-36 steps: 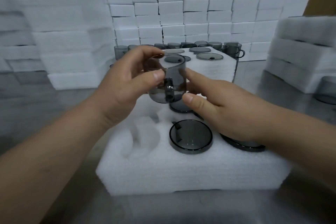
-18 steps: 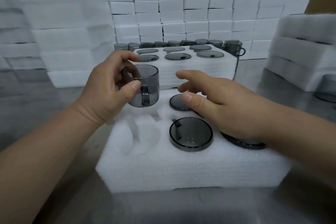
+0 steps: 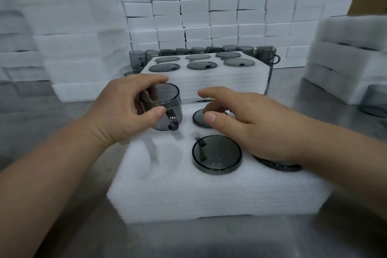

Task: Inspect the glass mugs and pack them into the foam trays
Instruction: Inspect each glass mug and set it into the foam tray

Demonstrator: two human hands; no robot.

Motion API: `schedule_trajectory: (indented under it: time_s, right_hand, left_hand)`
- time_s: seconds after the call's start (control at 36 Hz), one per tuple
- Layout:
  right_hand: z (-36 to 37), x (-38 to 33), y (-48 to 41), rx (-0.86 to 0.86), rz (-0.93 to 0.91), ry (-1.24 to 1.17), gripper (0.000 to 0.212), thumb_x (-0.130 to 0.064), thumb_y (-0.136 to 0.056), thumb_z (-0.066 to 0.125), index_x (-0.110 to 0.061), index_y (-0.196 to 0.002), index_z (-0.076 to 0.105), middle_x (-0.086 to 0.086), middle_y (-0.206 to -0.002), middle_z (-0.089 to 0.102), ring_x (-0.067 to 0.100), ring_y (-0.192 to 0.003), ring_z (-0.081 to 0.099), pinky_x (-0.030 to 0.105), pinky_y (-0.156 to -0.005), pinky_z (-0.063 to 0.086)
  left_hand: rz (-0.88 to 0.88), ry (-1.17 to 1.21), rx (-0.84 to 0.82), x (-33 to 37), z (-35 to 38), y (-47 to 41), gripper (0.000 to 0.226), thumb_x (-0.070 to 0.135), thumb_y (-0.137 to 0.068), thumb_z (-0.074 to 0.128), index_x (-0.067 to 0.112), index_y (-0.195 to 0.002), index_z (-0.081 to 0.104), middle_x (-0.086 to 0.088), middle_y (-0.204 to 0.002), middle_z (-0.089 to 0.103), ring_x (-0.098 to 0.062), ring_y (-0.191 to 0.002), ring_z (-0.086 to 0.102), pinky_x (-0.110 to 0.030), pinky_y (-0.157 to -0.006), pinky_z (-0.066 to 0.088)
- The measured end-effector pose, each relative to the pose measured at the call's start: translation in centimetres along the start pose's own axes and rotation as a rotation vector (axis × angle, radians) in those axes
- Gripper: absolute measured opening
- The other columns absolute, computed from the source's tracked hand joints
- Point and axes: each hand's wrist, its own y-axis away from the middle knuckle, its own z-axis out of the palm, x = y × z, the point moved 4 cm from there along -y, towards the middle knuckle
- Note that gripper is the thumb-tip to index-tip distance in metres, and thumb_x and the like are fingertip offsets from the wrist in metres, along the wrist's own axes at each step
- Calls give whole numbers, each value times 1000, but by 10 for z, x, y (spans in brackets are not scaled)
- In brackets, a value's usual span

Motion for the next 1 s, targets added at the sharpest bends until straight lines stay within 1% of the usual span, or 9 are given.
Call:
schedule_trajectory:
  time_s: [0.06,0.17,0.36,0.47,0.61,0.81,0.86,0.92,1.0]
  right_hand:
    - [0,0,0,-4,3,0,68,-64,-73,22,-44,-137,30,-33,-103,46,-6,-96,42,24,-86,36]
    - [0,0,1,-13,4,0,67,-64,-73,22,-44,-136,31,-33,-104,46,-7,-95,42,22,-83,35]
    - [1,-1,0,-27,8,7,67,-63,-73,22,-42,-136,33,-32,-102,46,-5,-96,42,22,-84,35]
    - [1,-2,0,-30,14,15,66,-63,-73,22,-42,-135,34,-32,-98,45,-5,-96,42,24,-86,36]
    - [1,-1,0,-42,14,15,67,-63,-73,22,-43,-135,35,-34,-96,45,-4,-96,42,23,-84,35]
    - [2,-2,0,-47,13,17,67,-63,-73,22,-41,-135,36,-32,-101,48,-1,-98,46,26,-85,39]
    - [1,-2,-1,-47,14,21,66,-63,-74,22,-41,-135,36,-32,-100,47,-2,-97,46,25,-83,38]
    - [2,-2,-1,-50,13,26,66,-63,-74,22,-41,-135,36,-32,-101,47,-2,-97,45,25,-84,38]
    - [2,-2,0,-48,13,21,66,-63,-74,22,-40,-135,36,-30,-106,52,-1,-98,46,26,-86,39]
  left_hand:
    - [9,-28,-24,2,1,-1,56,49,-61,47,29,-113,54,17,-86,52,7,-74,52,-12,-70,40]
    - [-9,-38,-42,6,1,0,50,51,-58,47,29,-103,52,16,-82,52,-3,-72,53,-23,-72,43]
    - [-23,-56,-55,8,0,-1,48,54,-56,48,30,-98,50,16,-77,55,-5,-72,55,-29,-69,44]
    - [-31,-73,-66,7,0,-1,51,55,-56,46,29,-100,52,17,-78,55,-2,-73,54,-23,-69,42]
    - [-50,-107,-120,7,0,-3,49,58,-55,45,35,-98,49,19,-80,56,1,-79,53,-32,-73,43]
    - [-52,-206,-149,10,2,-4,69,62,-52,41,27,-109,60,26,-85,52,7,-78,49,-17,-66,36]
    - [-36,-225,-143,13,1,-4,71,61,-53,40,24,-109,62,25,-86,52,-1,-74,49,-20,-65,35]
    - [-23,-224,-142,16,-1,-4,72,60,-57,38,19,-111,64,18,-89,55,-11,-76,48,-27,-66,36]
    - [4,-206,-125,19,-4,-5,70,55,-66,33,14,-112,65,6,-94,59,-16,-75,48,-34,-71,41]
